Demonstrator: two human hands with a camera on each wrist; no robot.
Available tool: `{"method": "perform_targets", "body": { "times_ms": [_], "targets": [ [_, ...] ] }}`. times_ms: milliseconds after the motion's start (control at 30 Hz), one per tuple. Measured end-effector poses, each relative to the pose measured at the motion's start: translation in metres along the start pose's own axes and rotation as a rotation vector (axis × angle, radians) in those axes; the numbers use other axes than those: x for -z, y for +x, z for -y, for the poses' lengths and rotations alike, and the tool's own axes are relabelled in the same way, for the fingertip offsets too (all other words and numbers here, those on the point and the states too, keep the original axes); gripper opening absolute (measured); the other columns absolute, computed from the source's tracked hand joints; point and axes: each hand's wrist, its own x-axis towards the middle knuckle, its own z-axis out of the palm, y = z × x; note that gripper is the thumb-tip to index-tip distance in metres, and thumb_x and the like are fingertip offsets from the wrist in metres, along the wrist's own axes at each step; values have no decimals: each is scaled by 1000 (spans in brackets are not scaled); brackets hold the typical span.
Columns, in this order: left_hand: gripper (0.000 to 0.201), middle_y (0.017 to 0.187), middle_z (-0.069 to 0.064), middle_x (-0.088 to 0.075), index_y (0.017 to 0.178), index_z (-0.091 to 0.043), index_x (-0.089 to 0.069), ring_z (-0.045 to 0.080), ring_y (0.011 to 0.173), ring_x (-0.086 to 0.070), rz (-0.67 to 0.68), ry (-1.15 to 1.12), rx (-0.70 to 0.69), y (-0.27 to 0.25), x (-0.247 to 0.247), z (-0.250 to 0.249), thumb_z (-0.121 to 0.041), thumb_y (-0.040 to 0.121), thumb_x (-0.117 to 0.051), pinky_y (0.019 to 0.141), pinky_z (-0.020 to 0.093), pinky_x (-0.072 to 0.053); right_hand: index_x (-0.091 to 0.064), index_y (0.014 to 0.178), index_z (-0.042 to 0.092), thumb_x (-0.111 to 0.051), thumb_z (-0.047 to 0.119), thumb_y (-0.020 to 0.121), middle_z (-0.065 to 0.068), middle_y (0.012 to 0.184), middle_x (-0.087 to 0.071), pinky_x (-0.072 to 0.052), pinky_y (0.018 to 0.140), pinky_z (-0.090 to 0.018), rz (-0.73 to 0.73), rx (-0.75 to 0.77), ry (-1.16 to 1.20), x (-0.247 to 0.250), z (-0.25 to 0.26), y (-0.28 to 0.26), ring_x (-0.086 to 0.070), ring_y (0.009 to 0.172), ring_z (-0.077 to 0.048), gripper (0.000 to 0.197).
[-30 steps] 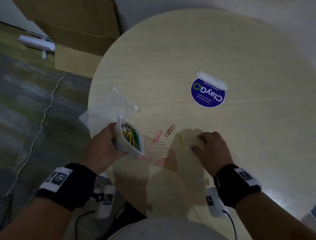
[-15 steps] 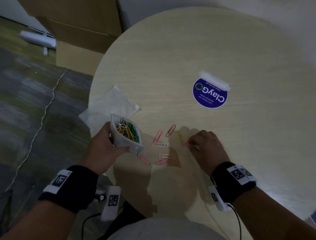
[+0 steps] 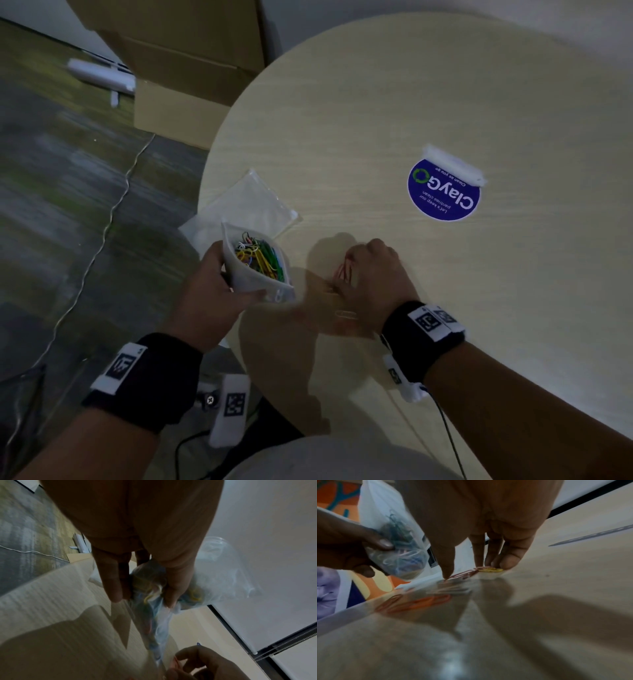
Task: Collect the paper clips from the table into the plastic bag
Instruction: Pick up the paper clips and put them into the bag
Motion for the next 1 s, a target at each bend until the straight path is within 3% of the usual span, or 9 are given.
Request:
{"method": "perform_targets", "body": {
  "times_ms": [100,267,367,467,567,667,800,867,1000],
  "targets": [
    [68,106,-19,-60,110,-40,-48,-16,87,-61,27,-16,-20,-1,-3,-1,-2,68,-87,70,13,-54,-59,110,13,-61,36,83,-12,105,-52,-43,82,-42,47,114,-84,-3,8,2,-48,95,-34,35],
    [68,104,-32,-63,110,-48,-50,-8,97,-63,19,-16,-14,-3,-3,2,-38,53,-84,75,17,-55,-71,94,13,-66,4,67,-10,86,-64,-50,71,-39,-72,282,-49,0,-7,-10,-53,78,-32,29],
    [68,107,-26,-65,107,-54,-52,-3,100,-64,15,3,-23,-3,-5,5,-28,56,-86,76,21,-56,-70,97,18,-66,17,72,-3,96,-67,-44,79,-34,-31,355,-62,2,-15,-22,-44,89,-20,26],
    [70,107,-21,-64,107,-48,-51,-4,101,-63,22,2,-19,-5,-5,5,-19,58,-93,77,18,-56,-65,109,21,-58,43,77,1,111,-64,-49,82,-39,77,353,-117,1,-22,-40,-51,98,-27,40],
    [67,106,-21,-66,108,-47,-52,-6,98,-63,48,0,-22,-8,-6,-1,-44,51,-88,75,19,-57,-68,95,16,-54,35,86,-5,99,-66,-52,75,-41,-20,402,-153,-7,-24,-50,-56,85,-30,26],
    [68,107,-28,-65,106,-54,-53,-4,99,-64,55,3,-12,-9,-8,-3,-52,47,-86,77,22,-57,-65,86,17,-61,27,90,-6,85,-63,-49,70,-37,-95,437,-163,-16,-24,-50,-53,74,-29,11],
    [70,113,-14,-66,114,-44,-52,6,105,-65,65,105,-9,-11,-13,-5,-34,57,-91,86,40,-59,-58,96,14,-53,18,90,-12,84,-58,-52,66,-41,-46,341,-157,-23,-21,-48,-52,75,-33,9],
    [69,114,-8,-65,117,-37,-50,10,104,-64,59,169,-25,-11,-16,-11,-22,64,-92,86,38,-57,-60,92,12,-41,25,92,-13,81,-59,-51,65,-42,-45,273,-127,-23,-17,-44,-53,73,-34,23],
    [67,117,-7,-60,125,-28,-48,13,103,-61,75,340,-90,-6,-26,-28,-28,71,-87,82,32,-50,-67,93,13,-54,23,89,-12,89,-61,-45,75,-38,-1,145,-67,-14,-22,-39,-55,84,-35,17]
  ]
}}
